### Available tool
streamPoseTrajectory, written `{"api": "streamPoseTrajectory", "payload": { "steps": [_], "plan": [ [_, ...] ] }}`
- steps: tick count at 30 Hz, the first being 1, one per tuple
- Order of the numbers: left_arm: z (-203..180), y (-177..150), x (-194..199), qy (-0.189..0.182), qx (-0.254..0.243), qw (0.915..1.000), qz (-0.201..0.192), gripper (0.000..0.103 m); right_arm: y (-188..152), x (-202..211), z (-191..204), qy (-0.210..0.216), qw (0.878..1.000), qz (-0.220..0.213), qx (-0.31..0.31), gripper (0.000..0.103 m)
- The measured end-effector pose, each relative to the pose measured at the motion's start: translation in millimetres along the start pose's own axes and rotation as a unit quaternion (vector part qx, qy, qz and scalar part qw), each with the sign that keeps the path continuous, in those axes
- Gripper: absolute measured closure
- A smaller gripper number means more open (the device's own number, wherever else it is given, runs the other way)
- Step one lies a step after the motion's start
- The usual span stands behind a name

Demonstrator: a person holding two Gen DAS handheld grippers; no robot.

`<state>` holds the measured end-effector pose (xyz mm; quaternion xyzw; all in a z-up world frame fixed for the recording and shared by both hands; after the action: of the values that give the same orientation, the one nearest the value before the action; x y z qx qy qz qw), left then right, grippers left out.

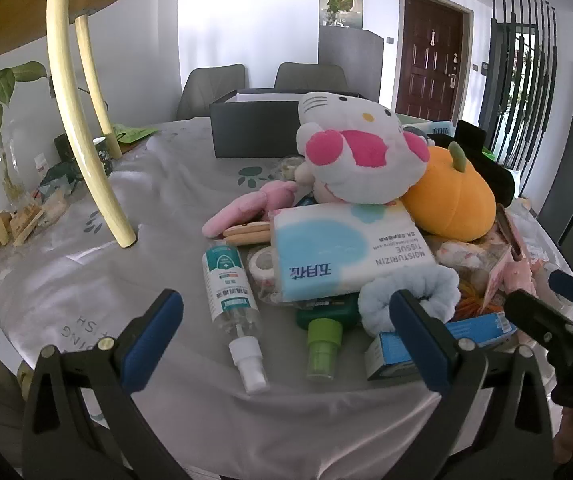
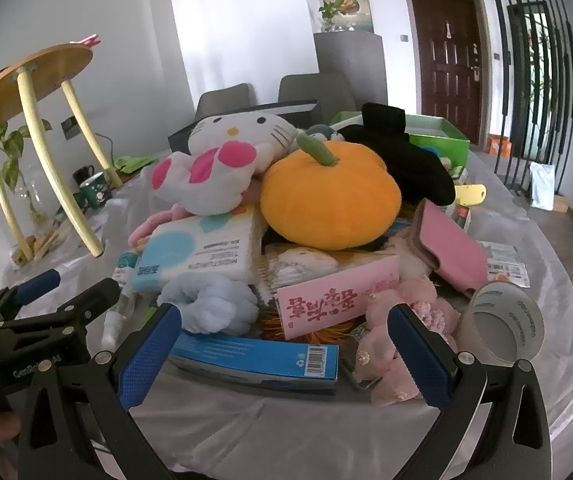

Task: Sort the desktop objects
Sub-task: 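Move the right tool toward the Hello Kitty plush on the pile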

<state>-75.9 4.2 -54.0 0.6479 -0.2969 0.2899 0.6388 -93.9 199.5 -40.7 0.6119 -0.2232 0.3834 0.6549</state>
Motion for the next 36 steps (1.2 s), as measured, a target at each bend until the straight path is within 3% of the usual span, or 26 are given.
{"api": "streamPoseTrajectory", "payload": {
  "steps": [14, 31, 36],
  "plan": [
    [3.5, 12.7, -1.8, -0.008, 0.006, 0.9999, -0.005, 0.000, 12.5, 1.6, 1.3, -0.017, 1.000, -0.004, 0.007, 0.000],
    [7.4, 59.1, 3.7, -0.050, -0.007, 0.9983, -0.029, 0.000, 62.1, 2.2, 21.1, 0.034, 0.999, -0.017, 0.007, 0.000],
    [13.0, 78.8, -6.0, -0.042, -0.008, 0.9989, -0.020, 0.000, 84.3, -4.3, 23.5, 0.050, 0.999, -0.017, 0.002, 0.000]
  ]
}}
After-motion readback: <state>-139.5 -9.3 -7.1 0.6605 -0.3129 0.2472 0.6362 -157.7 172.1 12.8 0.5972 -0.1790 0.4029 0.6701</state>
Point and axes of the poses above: each gripper's, at about its wrist camera, not at the fingertips, and x roughly against the way its jaws point, z to its left, y to its top, the point moved 9 cm from there along -x, roughly the way its jaws point, and after that the axes turned 13 degrees about z, right-handed, at the moved point
